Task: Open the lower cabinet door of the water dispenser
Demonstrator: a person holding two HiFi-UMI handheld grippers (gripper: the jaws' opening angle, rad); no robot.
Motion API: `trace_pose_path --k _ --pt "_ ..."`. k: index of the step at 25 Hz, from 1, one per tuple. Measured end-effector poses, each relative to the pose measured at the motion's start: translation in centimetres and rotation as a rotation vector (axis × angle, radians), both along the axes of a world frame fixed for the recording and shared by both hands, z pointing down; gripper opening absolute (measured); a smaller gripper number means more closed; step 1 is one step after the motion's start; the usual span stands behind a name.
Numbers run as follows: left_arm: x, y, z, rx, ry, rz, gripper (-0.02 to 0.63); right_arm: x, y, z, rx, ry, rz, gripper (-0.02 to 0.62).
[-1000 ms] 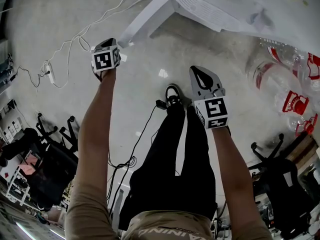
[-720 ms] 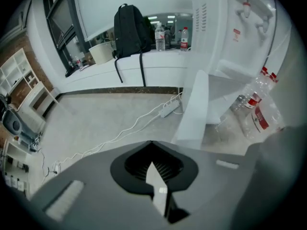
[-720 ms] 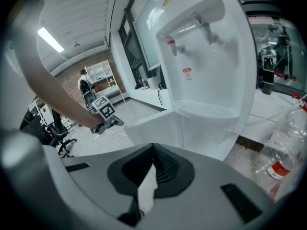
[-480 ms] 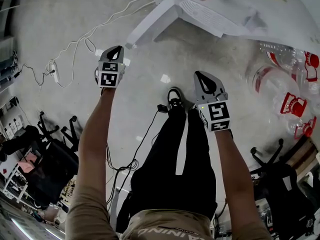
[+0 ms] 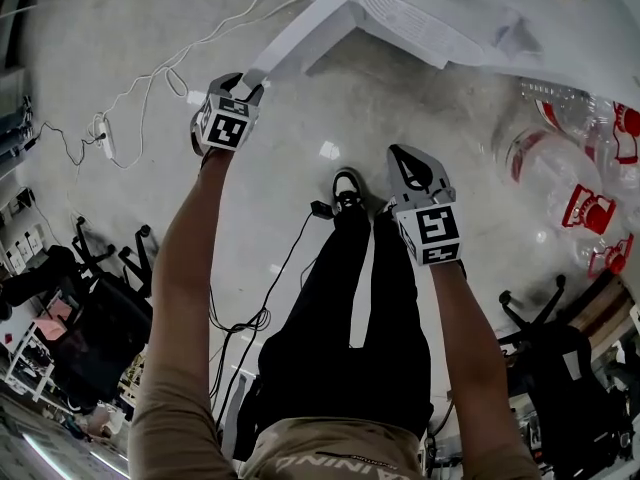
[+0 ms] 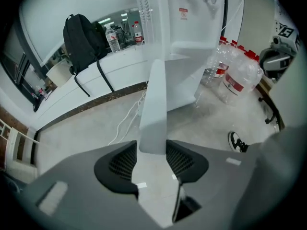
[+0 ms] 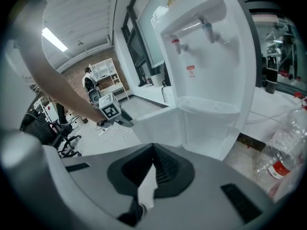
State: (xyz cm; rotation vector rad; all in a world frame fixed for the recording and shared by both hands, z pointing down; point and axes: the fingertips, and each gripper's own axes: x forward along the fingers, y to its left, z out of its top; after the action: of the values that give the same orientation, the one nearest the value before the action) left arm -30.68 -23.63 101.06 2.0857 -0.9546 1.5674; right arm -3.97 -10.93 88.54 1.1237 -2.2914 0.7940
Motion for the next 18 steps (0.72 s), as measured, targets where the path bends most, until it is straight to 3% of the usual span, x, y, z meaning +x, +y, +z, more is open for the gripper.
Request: trace_pose_path --k 8,18 --pt "-0.8 -1.7 0.6 -0.079 -0.027 0.094 0.179 0.1 -0.2 0.5 -0.016 0.014 -0.015 0.009" --pt "-3.0 -6.2 0.4 -0.108 -0.151 0.284 0.178 -0.7 -2.4 0.7 -0.005 0.009 0.023 0.009"
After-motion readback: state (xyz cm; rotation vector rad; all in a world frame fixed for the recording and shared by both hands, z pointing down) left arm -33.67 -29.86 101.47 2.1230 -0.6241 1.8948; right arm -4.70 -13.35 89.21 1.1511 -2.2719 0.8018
